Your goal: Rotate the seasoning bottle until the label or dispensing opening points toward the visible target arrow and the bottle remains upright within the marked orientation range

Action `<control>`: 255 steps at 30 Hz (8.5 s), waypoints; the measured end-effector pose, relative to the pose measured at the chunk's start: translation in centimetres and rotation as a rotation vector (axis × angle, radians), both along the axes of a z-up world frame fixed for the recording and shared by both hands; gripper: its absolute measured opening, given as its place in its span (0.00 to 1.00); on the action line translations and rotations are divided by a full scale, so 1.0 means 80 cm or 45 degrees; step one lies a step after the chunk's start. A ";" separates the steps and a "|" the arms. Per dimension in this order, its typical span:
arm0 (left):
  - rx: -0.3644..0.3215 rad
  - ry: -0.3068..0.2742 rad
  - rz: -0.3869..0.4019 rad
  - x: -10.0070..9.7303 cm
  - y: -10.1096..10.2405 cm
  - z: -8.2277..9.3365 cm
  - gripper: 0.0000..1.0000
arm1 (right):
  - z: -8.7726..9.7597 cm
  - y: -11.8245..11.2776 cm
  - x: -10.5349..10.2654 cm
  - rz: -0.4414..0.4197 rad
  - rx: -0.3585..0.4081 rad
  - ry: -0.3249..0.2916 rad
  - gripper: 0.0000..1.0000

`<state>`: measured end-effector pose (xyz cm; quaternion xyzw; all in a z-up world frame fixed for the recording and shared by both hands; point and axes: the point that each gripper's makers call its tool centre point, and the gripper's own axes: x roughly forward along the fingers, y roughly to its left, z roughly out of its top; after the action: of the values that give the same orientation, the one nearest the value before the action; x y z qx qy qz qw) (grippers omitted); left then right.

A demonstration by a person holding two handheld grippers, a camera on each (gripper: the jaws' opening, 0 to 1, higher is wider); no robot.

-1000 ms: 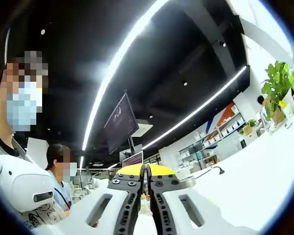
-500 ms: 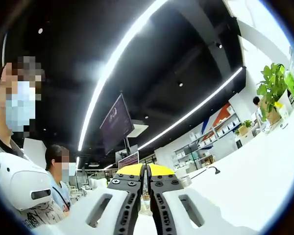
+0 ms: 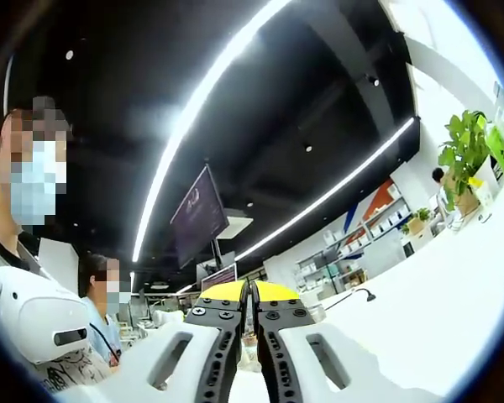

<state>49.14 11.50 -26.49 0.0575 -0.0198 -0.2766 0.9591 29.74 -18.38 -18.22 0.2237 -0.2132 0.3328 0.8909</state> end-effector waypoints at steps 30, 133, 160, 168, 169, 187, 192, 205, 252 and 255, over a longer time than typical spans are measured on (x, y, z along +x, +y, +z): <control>-0.018 0.051 -0.115 -0.003 -0.004 -0.014 0.33 | -0.001 0.002 -0.003 0.010 0.002 0.005 0.00; -0.004 0.160 -0.301 -0.003 -0.011 -0.011 0.33 | 0.004 0.062 0.054 0.204 -0.111 0.089 0.00; 0.093 0.147 -0.760 -0.012 -0.007 -0.022 0.38 | 0.038 0.085 0.019 0.263 -0.193 -0.046 0.00; 0.023 0.057 -0.575 -0.022 0.004 0.007 0.55 | 0.033 0.080 0.026 0.282 -0.136 -0.016 0.01; -0.011 0.058 -0.553 -0.023 0.004 0.013 0.54 | 0.033 0.080 0.026 0.282 -0.134 -0.015 0.01; -0.144 0.129 -0.124 -0.007 -0.001 -0.003 0.55 | 0.033 0.082 0.024 0.252 -0.157 -0.022 0.01; -0.107 0.099 -0.034 0.003 0.011 -0.005 0.54 | 0.031 0.084 0.026 0.261 -0.158 -0.017 0.01; -0.093 0.117 -0.078 0.000 0.005 -0.015 0.34 | 0.030 0.083 0.026 0.258 -0.161 -0.017 0.00; -0.037 0.268 -0.471 -0.002 0.018 -0.029 0.49 | 0.034 0.125 -0.008 0.371 -0.167 -0.130 0.00; -0.027 0.219 -0.410 -0.001 0.021 -0.024 0.47 | 0.036 0.121 -0.006 0.357 -0.177 -0.125 0.00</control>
<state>49.06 13.21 -28.42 0.0197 0.0505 -0.4304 0.9010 29.23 -8.66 -15.37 0.1725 -0.1994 0.4783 0.8377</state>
